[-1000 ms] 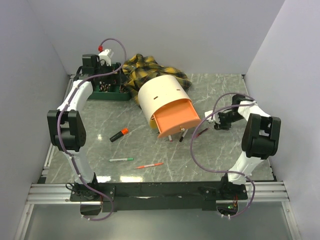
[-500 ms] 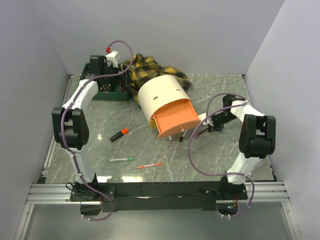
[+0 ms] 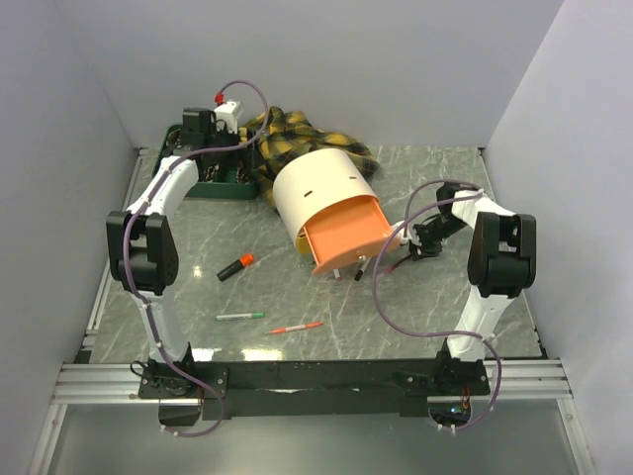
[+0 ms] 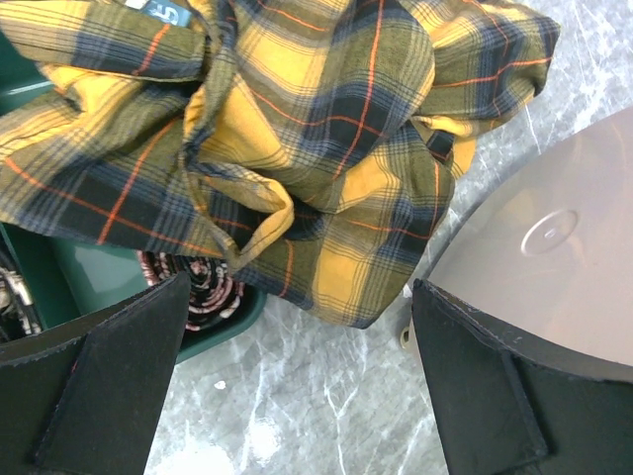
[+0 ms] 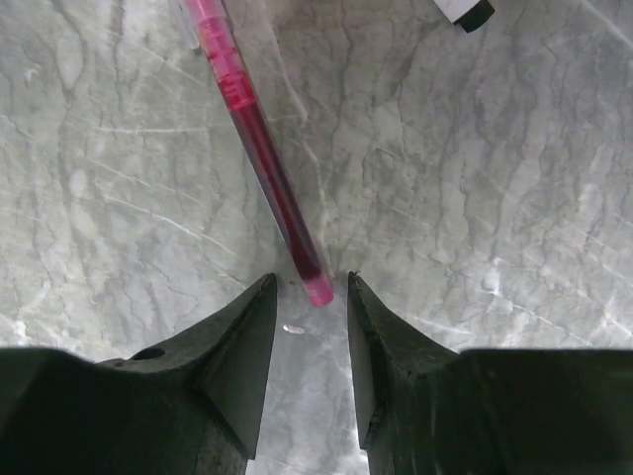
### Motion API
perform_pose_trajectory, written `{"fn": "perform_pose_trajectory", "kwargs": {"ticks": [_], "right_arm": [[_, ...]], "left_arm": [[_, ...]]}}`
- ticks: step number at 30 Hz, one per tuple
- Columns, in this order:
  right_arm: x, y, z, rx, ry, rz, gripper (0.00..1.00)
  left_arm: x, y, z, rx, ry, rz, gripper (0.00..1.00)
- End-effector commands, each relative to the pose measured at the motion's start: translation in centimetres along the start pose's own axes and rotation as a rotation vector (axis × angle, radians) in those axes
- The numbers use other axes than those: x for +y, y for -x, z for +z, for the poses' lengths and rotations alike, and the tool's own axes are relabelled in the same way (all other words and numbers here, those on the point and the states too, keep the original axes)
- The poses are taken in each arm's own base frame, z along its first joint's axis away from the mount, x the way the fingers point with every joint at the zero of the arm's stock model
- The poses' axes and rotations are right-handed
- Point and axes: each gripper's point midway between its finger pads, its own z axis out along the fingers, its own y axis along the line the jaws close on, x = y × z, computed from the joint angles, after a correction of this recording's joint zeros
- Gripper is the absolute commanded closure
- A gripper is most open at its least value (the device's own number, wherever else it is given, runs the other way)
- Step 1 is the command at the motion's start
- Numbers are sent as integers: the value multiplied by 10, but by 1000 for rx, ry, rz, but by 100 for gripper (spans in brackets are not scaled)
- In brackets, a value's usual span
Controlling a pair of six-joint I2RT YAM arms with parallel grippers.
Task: Sort the stationery into containers
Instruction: Pick up the pen from the center of the board.
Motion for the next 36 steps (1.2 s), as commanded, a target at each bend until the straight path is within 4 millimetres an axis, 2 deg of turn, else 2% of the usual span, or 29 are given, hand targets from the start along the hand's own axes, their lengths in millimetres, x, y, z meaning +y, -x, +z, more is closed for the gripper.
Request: {"fn": "perform_pose_trajectory", "kwargs": {"ticks": [1, 3, 7, 11, 14, 15, 17, 19, 20, 22, 23, 25, 26, 28, 32, 36], "right_arm": [[-14, 0, -2, 10, 26, -326, 59], [-13, -4, -2, 25, 39, -322, 61], [-4, -11, -1, 47, 89, -319, 78], [-2, -11, -5, 64, 76, -288, 88], [-6, -14, -23, 81, 21, -246, 92], [-2, -20, -30, 89, 4, -223, 92], [1, -21, -45, 110, -32, -234, 93], [15, -23, -54, 113, -45, -231, 93], [17, -16, -65, 123, -76, -249, 93], [30, -8, -68, 109, -89, -262, 93], [29, 3, -78, 115, -130, -287, 93], [39, 19, -80, 89, -151, -291, 94], [40, 31, -92, 97, -194, -315, 94], [49, 54, -98, 45, -232, -325, 94], [65, 107, -129, 18, -340, -404, 96], [78, 149, -154, -16, -433, -451, 98]], "left_arm": [[-9, 14, 5, -22, -6, 52, 1], [-9, 11, 9, -16, -8, 50, 0], [-10, 12, 16, -15, -15, 47, 1], [-15, 17, 18, -25, -28, 52, 1], [-16, 20, 16, -31, -28, 57, 1], [-17, 22, 14, -36, -28, 60, 1], [-18, 25, 12, -43, -32, 62, 1], [-22, 31, 9, -59, -41, 69, 1], [-22, 34, 8, -66, -43, 68, 1], [-25, 40, 6, -84, -51, 73, 1], [-26, 41, 6, -86, -54, 72, 1], [-27, 47, 3, -101, -57, 74, 1], [-29, 50, 1, -107, -61, 76, 0], [-32, 57, -4, -122, -63, 86, 1], [-34, 64, -13, -140, -72, 92, 1], [-34, 69, -19, -157, -85, 72, 1]]}}
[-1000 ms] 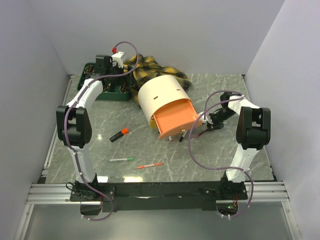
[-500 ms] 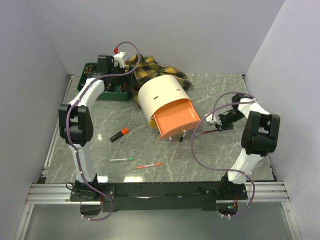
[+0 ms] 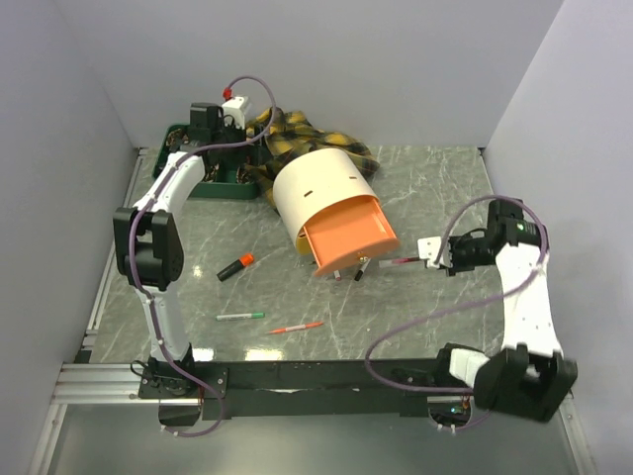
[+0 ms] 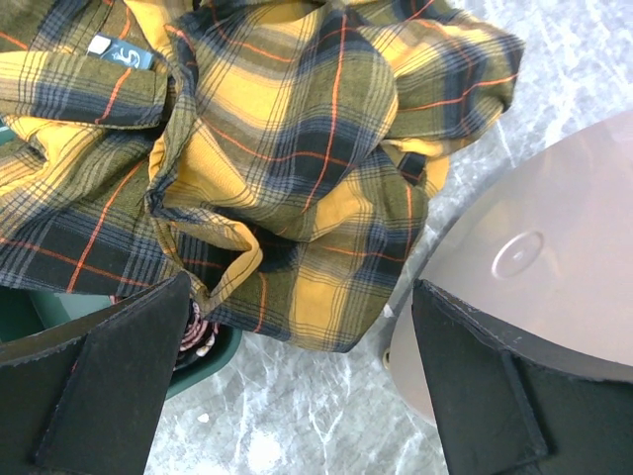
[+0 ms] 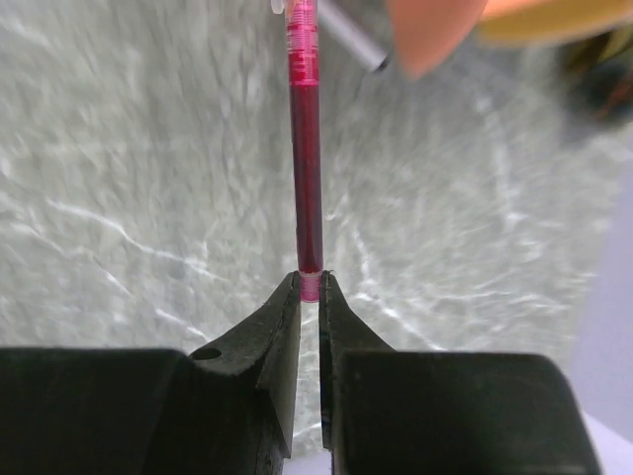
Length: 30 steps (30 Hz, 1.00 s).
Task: Sort the stationery into containers
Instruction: Pick up the pen from the center of the board, then place the pen in the drawer.
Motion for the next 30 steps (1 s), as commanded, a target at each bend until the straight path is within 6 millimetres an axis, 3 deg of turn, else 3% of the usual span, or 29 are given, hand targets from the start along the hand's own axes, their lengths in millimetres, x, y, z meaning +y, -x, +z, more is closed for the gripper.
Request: {"fn": "perform_pose_trajectory", "kwargs": {"ticks": [1, 4, 5, 6, 7, 10, 15, 18, 23, 30], "right_arm": [[-10, 66, -27, -145, -114, -391, 99], [-25, 92, -44, -164, -221, -431, 100], [-48, 103, -52, -158, -306, -479, 100], [-54, 107, -54, -166, -329, -443, 100], [-72, 113, -63, -150, -394, -480, 100], [-97, 128, -69, -166, -465, -456, 100], [-120, 155, -64, -229, -502, -443, 100], [-131, 158, -57, -235, -507, -439, 100], [-140, 158, -26, -195, -469, -499, 100], [-157, 142, 1, -89, -431, -523, 100]], "left_arm": [[-20, 58, -33, -147, -42, 56, 1], [-23, 59, -34, -152, -61, 49, 1], [-26, 60, -35, -155, -71, 47, 1], [-27, 60, -36, -156, -77, 49, 1], [-27, 59, -36, -155, -77, 51, 1], [-27, 56, -37, -150, -78, 51, 1], [-28, 53, -40, -146, -87, 36, 1], [-31, 51, -43, -146, -94, 34, 1], [-33, 54, -51, -156, -89, 42, 0], [-31, 53, -59, -158, -79, 33, 1]]}}
